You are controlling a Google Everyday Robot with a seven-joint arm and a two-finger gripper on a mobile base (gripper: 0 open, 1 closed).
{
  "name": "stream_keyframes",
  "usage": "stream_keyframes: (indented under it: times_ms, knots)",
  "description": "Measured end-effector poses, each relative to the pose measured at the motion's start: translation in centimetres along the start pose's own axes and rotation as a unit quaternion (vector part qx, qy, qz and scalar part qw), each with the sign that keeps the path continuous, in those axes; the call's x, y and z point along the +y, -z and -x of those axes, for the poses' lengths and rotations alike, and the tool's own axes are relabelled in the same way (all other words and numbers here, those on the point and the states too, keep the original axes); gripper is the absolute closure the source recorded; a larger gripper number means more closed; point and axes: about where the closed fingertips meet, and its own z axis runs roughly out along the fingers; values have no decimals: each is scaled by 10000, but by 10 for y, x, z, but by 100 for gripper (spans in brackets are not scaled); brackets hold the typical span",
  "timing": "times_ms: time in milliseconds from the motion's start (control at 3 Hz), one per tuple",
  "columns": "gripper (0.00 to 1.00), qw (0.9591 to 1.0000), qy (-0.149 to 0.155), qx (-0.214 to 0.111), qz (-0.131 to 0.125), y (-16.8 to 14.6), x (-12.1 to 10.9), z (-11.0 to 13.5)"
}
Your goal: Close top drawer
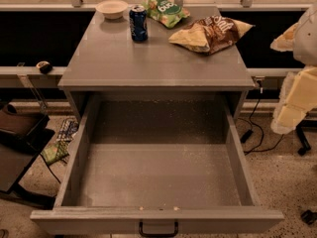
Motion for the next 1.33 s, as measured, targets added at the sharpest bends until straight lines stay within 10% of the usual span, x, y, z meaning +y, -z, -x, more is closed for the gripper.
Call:
stream_keyframes:
  times_ms: [667,1333]
  knots:
    - [0,9999,-75,-26,63,-11,14,-3]
    - [42,9969,-668,-1,405,-55,110,-35]
